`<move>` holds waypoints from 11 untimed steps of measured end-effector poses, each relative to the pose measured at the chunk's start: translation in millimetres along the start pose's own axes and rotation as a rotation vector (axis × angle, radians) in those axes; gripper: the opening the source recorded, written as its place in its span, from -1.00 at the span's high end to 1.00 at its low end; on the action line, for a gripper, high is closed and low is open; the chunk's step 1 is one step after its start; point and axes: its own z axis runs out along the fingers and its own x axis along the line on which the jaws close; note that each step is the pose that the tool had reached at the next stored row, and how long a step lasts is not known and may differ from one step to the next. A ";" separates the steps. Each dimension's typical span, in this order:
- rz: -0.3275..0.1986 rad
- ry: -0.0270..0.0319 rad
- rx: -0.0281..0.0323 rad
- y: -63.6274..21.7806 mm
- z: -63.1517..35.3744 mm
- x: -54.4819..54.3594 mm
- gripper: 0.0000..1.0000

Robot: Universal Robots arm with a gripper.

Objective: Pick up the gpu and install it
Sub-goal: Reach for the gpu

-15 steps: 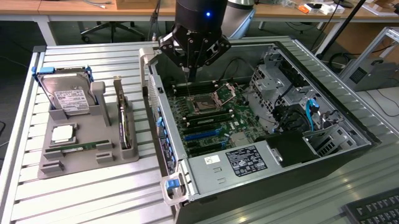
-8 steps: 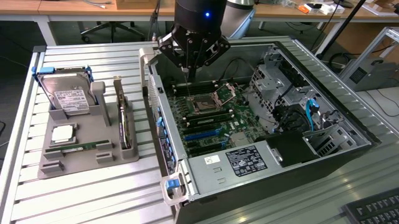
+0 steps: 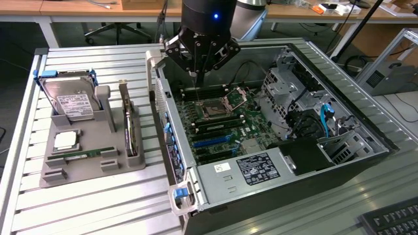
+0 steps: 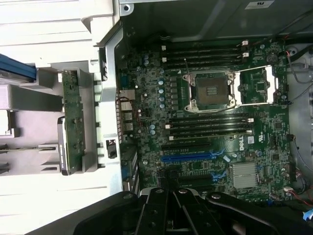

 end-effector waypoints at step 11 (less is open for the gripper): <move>0.000 0.0000 0.0000 -2.2 0.2 2.1 0.79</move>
